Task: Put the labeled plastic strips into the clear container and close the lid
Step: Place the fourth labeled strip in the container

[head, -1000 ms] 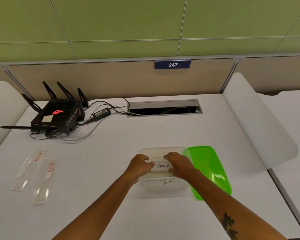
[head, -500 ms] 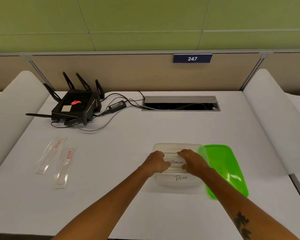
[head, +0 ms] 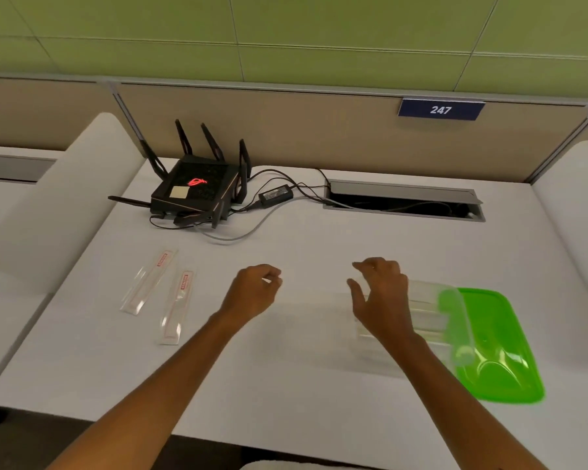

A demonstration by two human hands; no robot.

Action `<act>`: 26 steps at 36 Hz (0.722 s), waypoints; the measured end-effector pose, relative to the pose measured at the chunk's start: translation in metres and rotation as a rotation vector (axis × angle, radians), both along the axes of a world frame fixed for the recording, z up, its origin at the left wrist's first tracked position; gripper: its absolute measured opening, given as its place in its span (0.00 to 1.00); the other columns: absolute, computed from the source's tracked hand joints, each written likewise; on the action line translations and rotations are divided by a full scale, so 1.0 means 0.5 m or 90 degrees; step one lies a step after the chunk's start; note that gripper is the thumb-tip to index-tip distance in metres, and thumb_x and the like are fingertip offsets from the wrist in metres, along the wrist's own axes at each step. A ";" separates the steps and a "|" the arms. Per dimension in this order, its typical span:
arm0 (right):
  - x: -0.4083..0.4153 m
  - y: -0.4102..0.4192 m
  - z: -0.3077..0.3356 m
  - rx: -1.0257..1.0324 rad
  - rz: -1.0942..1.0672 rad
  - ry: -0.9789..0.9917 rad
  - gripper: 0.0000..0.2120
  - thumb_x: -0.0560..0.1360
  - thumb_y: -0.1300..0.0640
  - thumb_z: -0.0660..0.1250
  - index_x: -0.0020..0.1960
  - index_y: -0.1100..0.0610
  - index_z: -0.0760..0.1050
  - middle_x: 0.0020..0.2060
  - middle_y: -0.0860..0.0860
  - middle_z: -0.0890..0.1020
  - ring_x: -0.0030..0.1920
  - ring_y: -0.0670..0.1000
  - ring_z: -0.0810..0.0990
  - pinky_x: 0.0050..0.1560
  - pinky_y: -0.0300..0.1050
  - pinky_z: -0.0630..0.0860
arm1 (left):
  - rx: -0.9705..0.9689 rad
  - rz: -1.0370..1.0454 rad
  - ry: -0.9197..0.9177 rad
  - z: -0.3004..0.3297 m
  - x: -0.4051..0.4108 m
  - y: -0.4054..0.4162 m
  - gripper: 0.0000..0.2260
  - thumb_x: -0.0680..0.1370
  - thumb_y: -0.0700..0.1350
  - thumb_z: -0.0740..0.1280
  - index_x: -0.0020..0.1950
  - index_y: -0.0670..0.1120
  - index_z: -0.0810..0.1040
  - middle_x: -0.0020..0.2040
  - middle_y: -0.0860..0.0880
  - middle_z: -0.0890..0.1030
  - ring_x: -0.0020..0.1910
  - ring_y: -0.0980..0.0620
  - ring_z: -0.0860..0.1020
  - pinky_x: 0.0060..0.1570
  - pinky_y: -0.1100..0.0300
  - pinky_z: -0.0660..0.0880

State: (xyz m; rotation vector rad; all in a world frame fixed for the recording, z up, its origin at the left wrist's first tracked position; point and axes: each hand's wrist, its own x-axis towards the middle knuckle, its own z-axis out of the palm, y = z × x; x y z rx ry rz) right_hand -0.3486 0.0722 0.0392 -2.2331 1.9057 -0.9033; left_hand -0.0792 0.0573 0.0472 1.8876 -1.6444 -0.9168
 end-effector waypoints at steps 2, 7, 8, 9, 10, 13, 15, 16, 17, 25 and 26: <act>0.067 0.006 -0.002 0.016 0.053 0.009 0.16 0.74 0.54 0.74 0.61 0.55 0.82 0.56 0.52 0.82 0.56 0.56 0.77 0.51 0.53 0.74 | -0.008 0.017 -0.062 -0.010 0.081 0.003 0.11 0.79 0.45 0.70 0.60 0.46 0.84 0.57 0.48 0.86 0.50 0.51 0.84 0.51 0.62 0.77; 0.227 0.032 -0.029 0.101 0.165 -0.011 0.16 0.74 0.55 0.75 0.61 0.56 0.82 0.55 0.53 0.82 0.56 0.58 0.79 0.51 0.53 0.76 | -0.019 0.086 -0.180 -0.029 0.254 0.016 0.17 0.79 0.45 0.71 0.66 0.43 0.80 0.66 0.43 0.81 0.66 0.43 0.78 0.67 0.48 0.76; 0.257 0.038 -0.035 0.125 0.188 -0.016 0.16 0.74 0.55 0.75 0.61 0.57 0.82 0.55 0.54 0.82 0.56 0.58 0.79 0.52 0.53 0.77 | -0.013 0.102 -0.202 -0.032 0.280 0.017 0.18 0.79 0.45 0.71 0.68 0.43 0.80 0.67 0.42 0.80 0.68 0.41 0.76 0.68 0.46 0.74; 0.287 0.043 -0.041 0.150 0.209 -0.020 0.17 0.74 0.55 0.74 0.61 0.58 0.82 0.55 0.54 0.82 0.56 0.58 0.79 0.52 0.53 0.77 | 0.000 0.118 -0.221 -0.035 0.304 0.019 0.19 0.79 0.45 0.71 0.69 0.42 0.78 0.68 0.40 0.79 0.70 0.39 0.74 0.68 0.45 0.73; 0.316 0.048 -0.048 0.175 0.229 -0.023 0.17 0.74 0.55 0.74 0.62 0.58 0.82 0.55 0.55 0.82 0.56 0.59 0.79 0.53 0.54 0.78 | 0.019 0.132 -0.236 -0.038 0.325 0.020 0.21 0.79 0.45 0.71 0.71 0.42 0.77 0.69 0.40 0.78 0.71 0.38 0.72 0.69 0.43 0.73; 0.399 0.061 -0.070 0.245 0.274 -0.039 0.19 0.76 0.54 0.72 0.65 0.59 0.80 0.58 0.55 0.81 0.59 0.58 0.77 0.58 0.53 0.77 | 0.094 0.147 -0.253 -0.051 0.376 0.023 0.25 0.79 0.47 0.71 0.74 0.41 0.72 0.72 0.38 0.75 0.72 0.37 0.72 0.68 0.42 0.74; 0.452 0.070 -0.085 0.292 0.288 -0.056 0.20 0.78 0.51 0.71 0.67 0.58 0.78 0.61 0.55 0.79 0.62 0.56 0.75 0.62 0.50 0.75 | 0.139 0.143 -0.248 -0.061 0.399 0.025 0.26 0.80 0.49 0.70 0.75 0.41 0.71 0.72 0.38 0.76 0.71 0.37 0.74 0.68 0.44 0.74; 0.477 0.074 -0.093 0.314 0.293 -0.067 0.21 0.78 0.50 0.70 0.68 0.58 0.77 0.62 0.54 0.79 0.64 0.55 0.74 0.63 0.49 0.75 | 0.155 0.142 -0.244 -0.067 0.408 0.026 0.26 0.80 0.50 0.70 0.75 0.41 0.71 0.72 0.39 0.76 0.71 0.37 0.75 0.68 0.44 0.74; 0.501 0.077 -0.100 0.335 0.297 -0.077 0.22 0.78 0.50 0.70 0.69 0.58 0.76 0.63 0.54 0.78 0.64 0.55 0.74 0.64 0.49 0.74 | 0.168 0.140 -0.240 -0.072 0.416 0.026 0.26 0.80 0.50 0.69 0.74 0.41 0.72 0.72 0.39 0.76 0.70 0.38 0.75 0.67 0.45 0.75; 0.652 0.082 -0.154 0.530 0.230 -0.159 0.32 0.75 0.39 0.71 0.73 0.53 0.70 0.67 0.51 0.76 0.66 0.52 0.73 0.64 0.45 0.73 | 0.196 0.125 -0.255 -0.107 0.448 0.012 0.15 0.81 0.54 0.67 0.50 0.41 0.82 0.50 0.44 0.86 0.45 0.46 0.84 0.50 0.55 0.80; 0.667 0.082 -0.157 0.550 0.217 -0.172 0.33 0.74 0.38 0.71 0.73 0.52 0.70 0.66 0.50 0.76 0.65 0.52 0.74 0.61 0.43 0.73 | 0.198 0.129 -0.256 -0.109 0.448 0.010 0.15 0.81 0.54 0.67 0.48 0.42 0.82 0.48 0.45 0.86 0.41 0.48 0.83 0.46 0.58 0.78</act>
